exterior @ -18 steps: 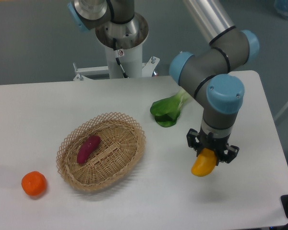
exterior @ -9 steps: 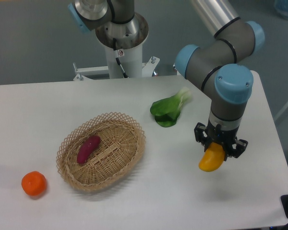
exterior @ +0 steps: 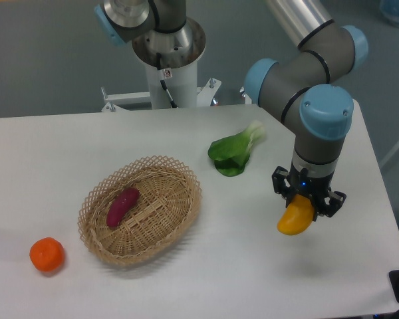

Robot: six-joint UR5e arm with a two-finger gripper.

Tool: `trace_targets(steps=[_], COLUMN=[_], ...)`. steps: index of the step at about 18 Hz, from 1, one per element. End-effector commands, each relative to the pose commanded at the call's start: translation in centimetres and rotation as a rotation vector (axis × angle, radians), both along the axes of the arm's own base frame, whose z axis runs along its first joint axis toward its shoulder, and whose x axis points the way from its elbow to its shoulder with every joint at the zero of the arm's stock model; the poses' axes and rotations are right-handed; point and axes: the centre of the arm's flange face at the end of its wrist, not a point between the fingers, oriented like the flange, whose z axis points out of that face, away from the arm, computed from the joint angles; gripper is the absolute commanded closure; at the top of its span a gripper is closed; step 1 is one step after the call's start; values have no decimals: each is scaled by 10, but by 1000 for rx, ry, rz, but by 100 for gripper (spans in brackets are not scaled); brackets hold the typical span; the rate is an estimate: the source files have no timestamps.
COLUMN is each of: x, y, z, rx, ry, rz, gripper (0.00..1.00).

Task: Pick up the mango from the table
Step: 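Hold the mango raised above the table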

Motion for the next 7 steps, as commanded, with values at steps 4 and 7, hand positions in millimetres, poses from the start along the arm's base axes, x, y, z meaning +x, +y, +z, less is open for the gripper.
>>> trace_targets(steps=[4,7], x=[1,1], y=[0,-2], z=[-2,-3], rx=[-1,-13], ry=[-3,1], rz=[2,4], gripper=[45,45])
